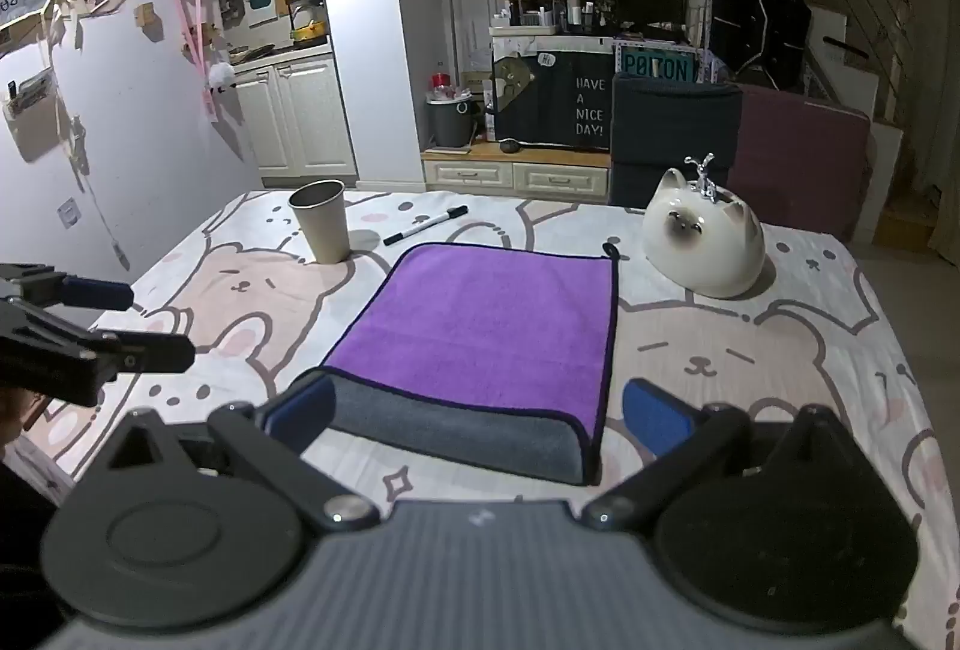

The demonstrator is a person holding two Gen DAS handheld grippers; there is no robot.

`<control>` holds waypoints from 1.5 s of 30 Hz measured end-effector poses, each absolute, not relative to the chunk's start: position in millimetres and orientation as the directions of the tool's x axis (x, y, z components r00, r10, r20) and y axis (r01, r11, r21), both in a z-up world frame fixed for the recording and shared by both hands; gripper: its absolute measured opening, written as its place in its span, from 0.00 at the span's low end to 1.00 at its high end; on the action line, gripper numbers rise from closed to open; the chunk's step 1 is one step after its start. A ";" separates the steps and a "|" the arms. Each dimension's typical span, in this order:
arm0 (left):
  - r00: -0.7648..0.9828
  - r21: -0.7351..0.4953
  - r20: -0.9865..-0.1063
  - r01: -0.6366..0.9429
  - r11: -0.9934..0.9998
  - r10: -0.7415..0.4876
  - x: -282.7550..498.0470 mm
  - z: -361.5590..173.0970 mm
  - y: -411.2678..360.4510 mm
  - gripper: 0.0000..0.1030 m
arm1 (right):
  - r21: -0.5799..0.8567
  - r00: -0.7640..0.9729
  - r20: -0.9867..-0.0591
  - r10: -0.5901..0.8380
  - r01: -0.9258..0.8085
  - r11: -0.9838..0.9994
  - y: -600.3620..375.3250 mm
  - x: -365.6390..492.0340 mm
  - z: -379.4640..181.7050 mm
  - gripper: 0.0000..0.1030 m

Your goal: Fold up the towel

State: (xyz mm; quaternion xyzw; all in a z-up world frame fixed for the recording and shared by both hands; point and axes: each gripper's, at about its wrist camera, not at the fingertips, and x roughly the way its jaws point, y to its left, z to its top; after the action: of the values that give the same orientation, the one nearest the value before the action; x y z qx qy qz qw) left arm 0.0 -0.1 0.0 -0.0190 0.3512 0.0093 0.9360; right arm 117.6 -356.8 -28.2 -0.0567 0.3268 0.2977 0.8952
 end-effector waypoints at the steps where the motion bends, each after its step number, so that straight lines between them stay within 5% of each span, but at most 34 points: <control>1: 0.754 -0.030 -0.657 -0.031 0.999 0.004 0.0 0.1 -0.2 1.00 | 0.092 0.609 -0.619 0.496 -0.571 0.816 -356.7 117.5 -28.2 1.00; 45: 0.755 -0.042 -0.656 -0.029 0.999 -0.006 -0.2 0.5 0.5 1.00 | 0.091 0.606 -0.624 0.494 -0.572 0.815 -356.1 117.8 -28.2 1.00</control>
State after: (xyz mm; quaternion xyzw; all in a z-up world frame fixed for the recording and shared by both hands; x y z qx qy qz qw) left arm -0.2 0.5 0.5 -0.0247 0.3499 0.0063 0.9364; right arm 117.8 -356.1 -28.2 -0.0588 0.3291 0.2980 0.8941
